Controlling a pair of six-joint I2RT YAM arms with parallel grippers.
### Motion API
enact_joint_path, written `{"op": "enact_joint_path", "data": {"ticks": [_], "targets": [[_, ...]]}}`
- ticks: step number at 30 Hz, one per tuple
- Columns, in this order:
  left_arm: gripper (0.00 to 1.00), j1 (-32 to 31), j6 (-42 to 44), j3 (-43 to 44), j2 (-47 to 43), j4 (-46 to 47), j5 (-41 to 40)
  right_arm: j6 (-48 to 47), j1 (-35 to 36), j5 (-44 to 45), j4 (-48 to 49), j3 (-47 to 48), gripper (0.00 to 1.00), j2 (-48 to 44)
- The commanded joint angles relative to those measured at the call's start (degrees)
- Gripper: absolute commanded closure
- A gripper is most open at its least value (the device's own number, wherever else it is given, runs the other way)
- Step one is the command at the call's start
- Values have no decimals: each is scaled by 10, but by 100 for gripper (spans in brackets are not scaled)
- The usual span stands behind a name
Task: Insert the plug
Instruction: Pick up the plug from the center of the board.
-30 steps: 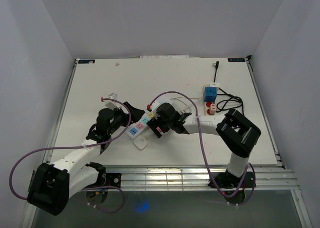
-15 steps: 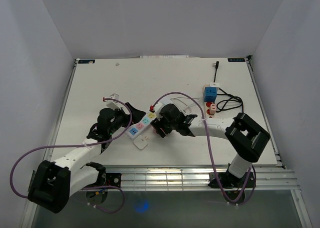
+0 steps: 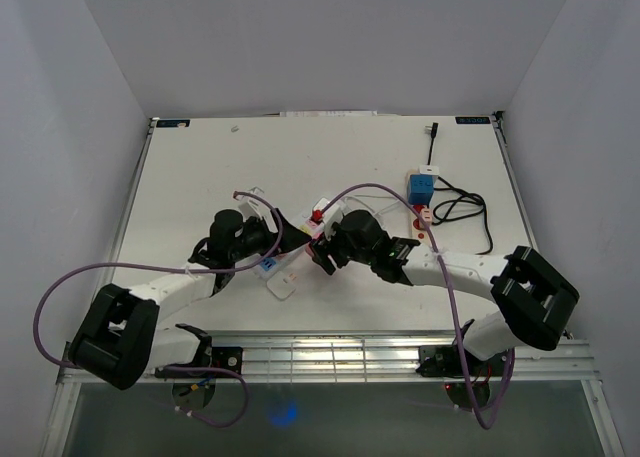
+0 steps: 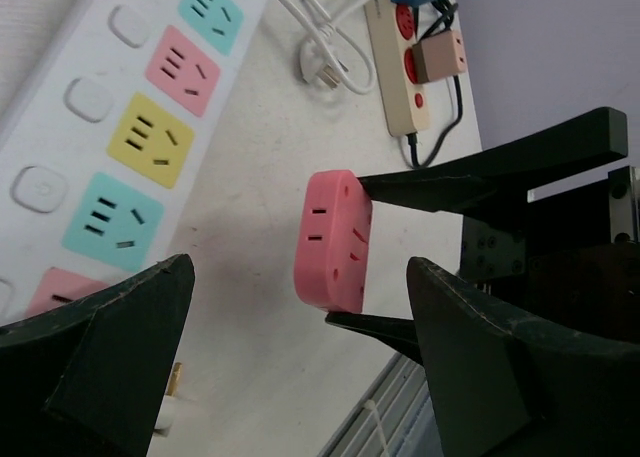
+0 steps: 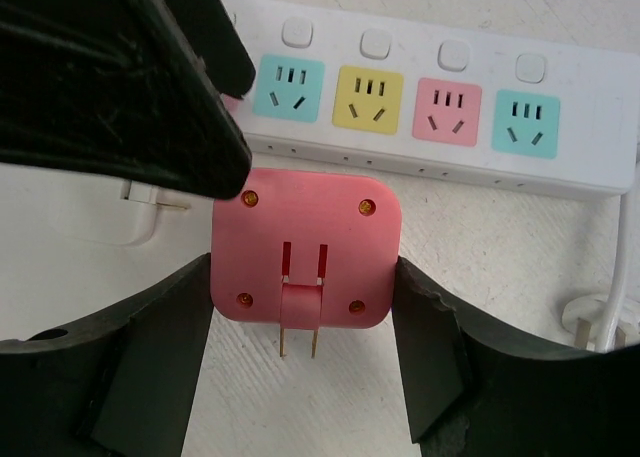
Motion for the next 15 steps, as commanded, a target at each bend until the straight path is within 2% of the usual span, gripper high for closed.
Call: {"op": "enact_joint_path", "data": {"ticks": [1,9,15], "targets": [[2,-13,-10,19,9,50,57,-9,9,-10,46,-9,50,-21],[3,-16,-60,-11,24,131,76,-21,20,-16,69,-29,50,-40],[7,-16,-90,-13,75,173,103,-26,26,-16,80,-36,50,-49]]}}
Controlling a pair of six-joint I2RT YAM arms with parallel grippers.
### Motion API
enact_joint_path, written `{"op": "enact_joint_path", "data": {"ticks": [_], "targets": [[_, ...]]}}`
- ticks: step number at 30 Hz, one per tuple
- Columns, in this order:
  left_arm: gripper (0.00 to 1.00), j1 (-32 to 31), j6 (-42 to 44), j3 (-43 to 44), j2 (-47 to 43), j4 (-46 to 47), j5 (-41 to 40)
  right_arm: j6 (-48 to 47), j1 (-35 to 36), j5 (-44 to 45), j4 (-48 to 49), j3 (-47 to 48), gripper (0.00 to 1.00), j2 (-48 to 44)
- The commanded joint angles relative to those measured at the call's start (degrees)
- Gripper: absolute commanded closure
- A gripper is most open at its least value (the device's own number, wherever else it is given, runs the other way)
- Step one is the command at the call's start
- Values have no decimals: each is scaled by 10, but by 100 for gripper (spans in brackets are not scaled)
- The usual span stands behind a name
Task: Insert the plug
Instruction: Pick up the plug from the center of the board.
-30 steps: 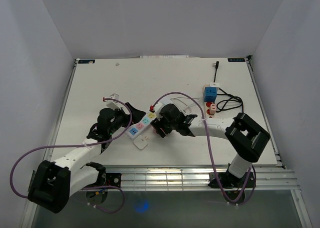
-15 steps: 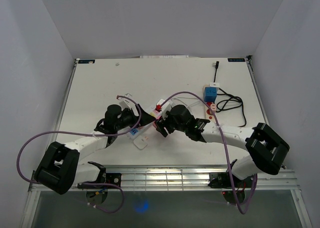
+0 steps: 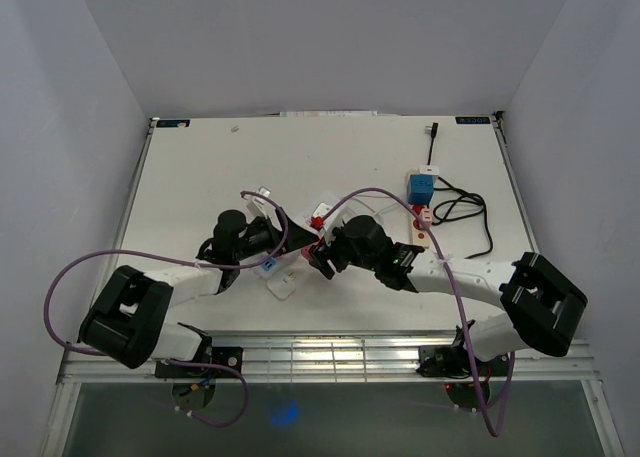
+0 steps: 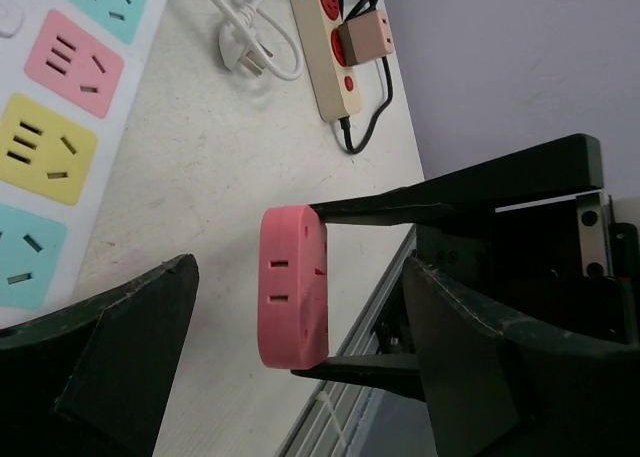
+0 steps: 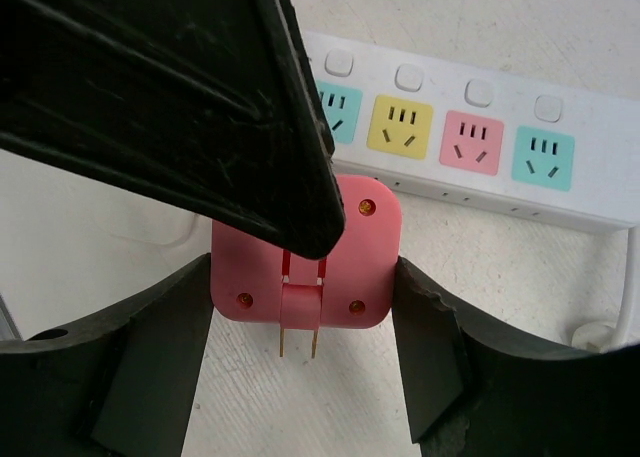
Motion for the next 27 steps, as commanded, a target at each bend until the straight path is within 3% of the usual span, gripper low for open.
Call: {"op": "enact_joint_path", "data": {"ticks": [1,6,10,24,27], "targets": [[8,-3,-27,-6,20,49,37,-11,6,-2,42,-10,50,-21],[15,-3,-38,-11,30,69,43,-13,8,-1,40,-6,50,-13],[27,-3,-44,-13,35,83,55,-15,9,4,38,-4,51,-10],[38,-4,-96,-15,91,162,117,-17,9,16,42,-6,51,-12],[47,-4,-95,-14,90,164,117,-18,10,15,40,-5,51,-8]]}}
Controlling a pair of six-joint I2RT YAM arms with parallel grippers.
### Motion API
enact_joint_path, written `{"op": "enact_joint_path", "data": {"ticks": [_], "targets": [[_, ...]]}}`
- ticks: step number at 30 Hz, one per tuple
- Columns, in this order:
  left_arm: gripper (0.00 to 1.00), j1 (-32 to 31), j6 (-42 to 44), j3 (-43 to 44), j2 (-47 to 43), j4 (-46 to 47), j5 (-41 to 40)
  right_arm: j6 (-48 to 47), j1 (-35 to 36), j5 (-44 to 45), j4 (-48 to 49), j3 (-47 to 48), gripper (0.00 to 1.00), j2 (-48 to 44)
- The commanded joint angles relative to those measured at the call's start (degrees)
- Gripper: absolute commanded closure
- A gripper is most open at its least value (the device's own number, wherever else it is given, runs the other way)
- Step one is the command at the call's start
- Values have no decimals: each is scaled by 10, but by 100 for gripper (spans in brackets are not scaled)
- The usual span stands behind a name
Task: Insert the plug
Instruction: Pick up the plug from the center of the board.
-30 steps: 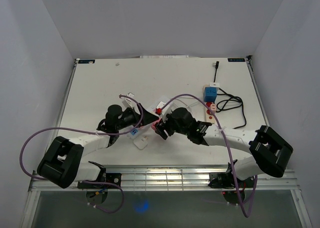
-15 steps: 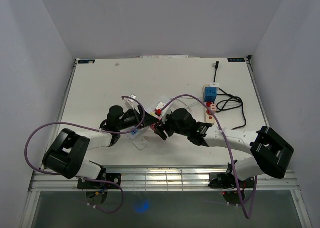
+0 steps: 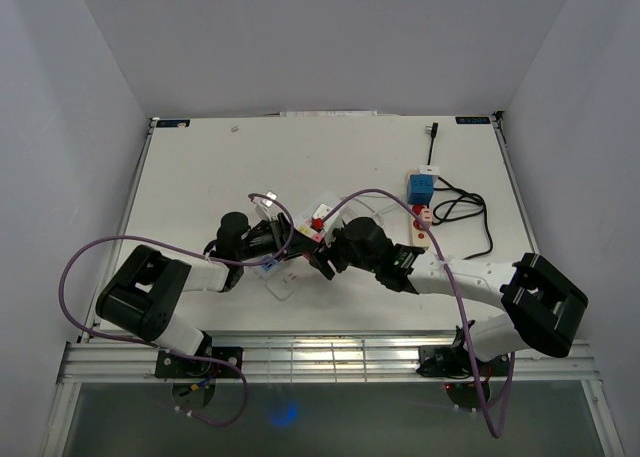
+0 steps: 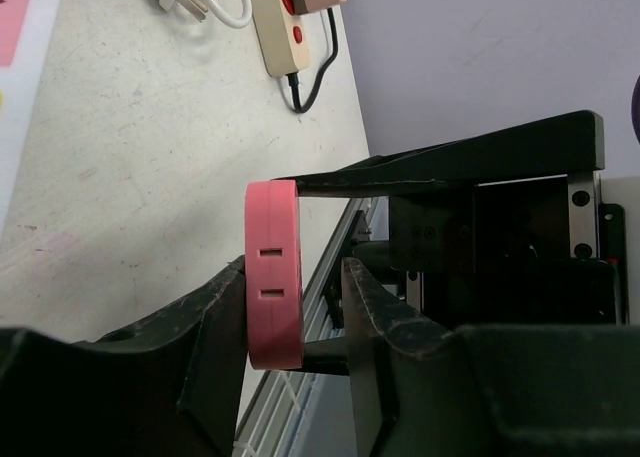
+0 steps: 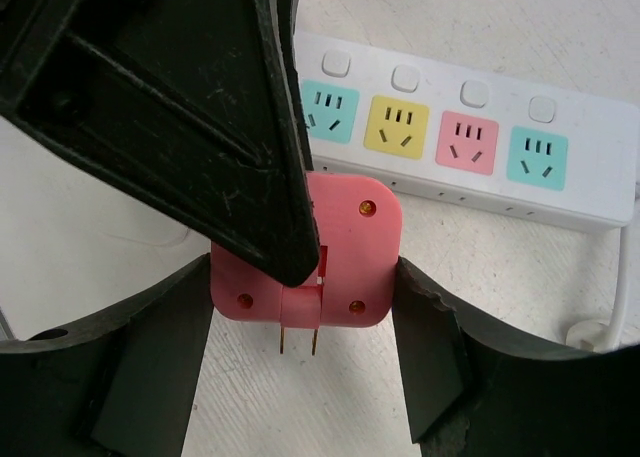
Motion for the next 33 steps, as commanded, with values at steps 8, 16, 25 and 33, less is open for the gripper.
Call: {"op": "enact_joint_path", "data": {"ticks": [8,16,25,33], "targets": [[88,-5,7,-5,-16,31,20,-11,3,4,31,6,46,3],[100,-7,20,2,-11,28,20,-4,3,16,32,3,27,-2],[100,-7,90,-1,-42,-18,-49,15,2,48,66,-34,10,-57],[100,-7,122,75,3,-78,-107,32,-5,93,123,-98,10,-150]]}}
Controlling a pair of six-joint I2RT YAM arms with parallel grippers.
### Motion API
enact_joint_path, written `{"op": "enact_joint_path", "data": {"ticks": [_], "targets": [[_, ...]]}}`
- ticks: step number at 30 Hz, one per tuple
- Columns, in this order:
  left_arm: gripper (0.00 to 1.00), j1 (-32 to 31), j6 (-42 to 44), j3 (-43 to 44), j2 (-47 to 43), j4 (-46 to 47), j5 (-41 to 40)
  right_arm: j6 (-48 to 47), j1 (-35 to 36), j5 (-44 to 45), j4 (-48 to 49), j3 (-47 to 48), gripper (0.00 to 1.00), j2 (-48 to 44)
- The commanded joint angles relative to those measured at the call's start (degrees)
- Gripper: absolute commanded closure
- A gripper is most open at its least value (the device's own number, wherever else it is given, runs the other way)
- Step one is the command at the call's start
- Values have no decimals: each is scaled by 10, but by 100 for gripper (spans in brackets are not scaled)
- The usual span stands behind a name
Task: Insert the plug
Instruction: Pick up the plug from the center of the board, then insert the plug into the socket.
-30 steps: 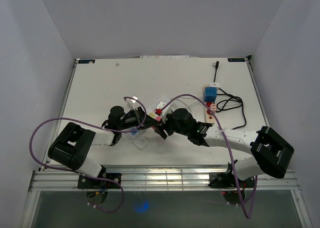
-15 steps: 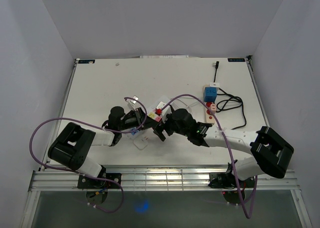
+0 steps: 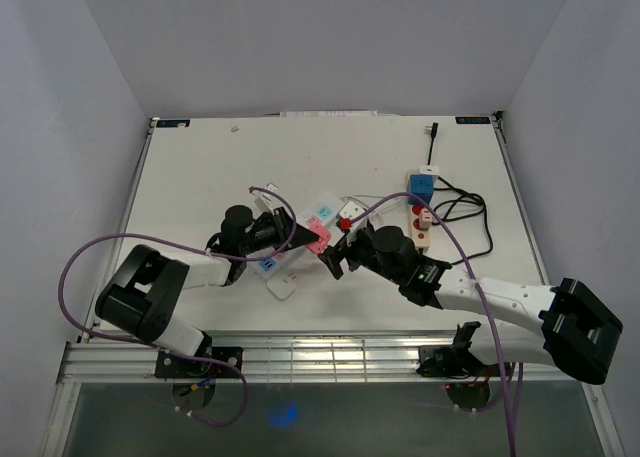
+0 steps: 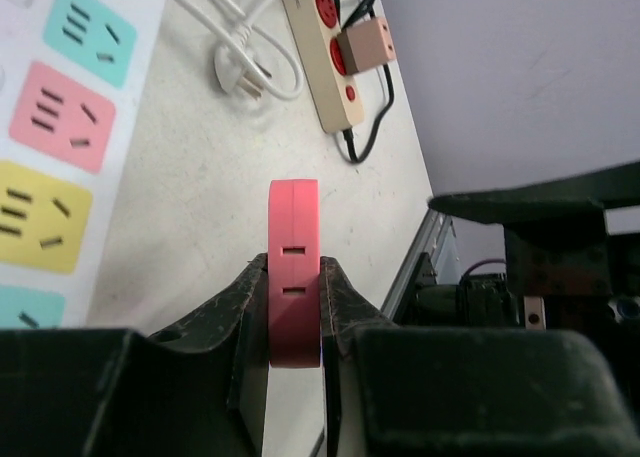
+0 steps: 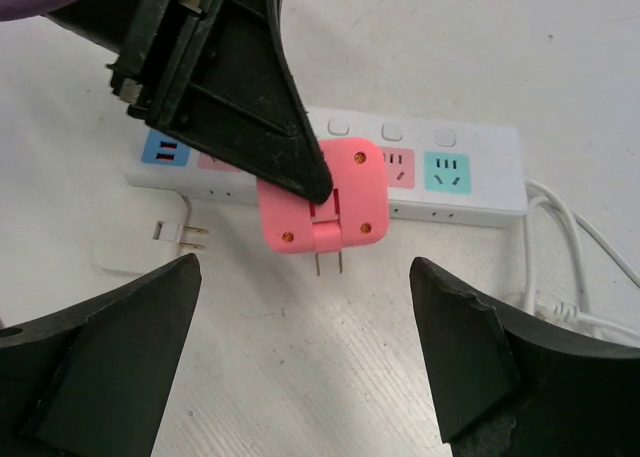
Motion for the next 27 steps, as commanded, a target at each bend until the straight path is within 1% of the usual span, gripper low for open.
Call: {"op": "enact_joint_path", "data": {"ticks": [1,3,4,6,9,10,12,13,14,17,20,22,25,27], "targets": [[100,-1,25,58,34,-22,-34,14,-8,54,69,-32,10,-46],[100,-1,25,76,48,-28,-41,14,-14,68,82,-54,10,-78],[100,-1,27,95,53,-31,-44,30,-19,70,89,-63,10,-88],[100,-1,41,114,54,-54,-53,35,-23,77,102,-82,10,-113],[100,-1,69,159,56,-102,-85,43,-32,87,109,-92,10,-127],[100,-1,91,172,60,-115,-98,46,-34,91,109,-93,10,-127],[100,0,123,218,81,-161,-97,51,-34,105,109,-92,10,-124],[100,1,155,237,89,-179,-94,53,-34,111,108,-93,10,-124],[100,2,173,276,96,-215,-93,57,-35,116,108,-94,10,-127],[100,2,248,325,106,-251,-100,63,-36,134,115,-104,8,-135],[100,3,285,335,103,-253,-132,65,-36,138,120,-108,7,-140],[100,9,299,343,114,-253,-132,65,-36,140,121,-107,7,-138],[100,20,314,347,135,-249,-97,68,-37,149,121,-107,6,-141],[100,21,325,347,148,-246,-77,78,-36,188,121,-115,5,-148]]}}
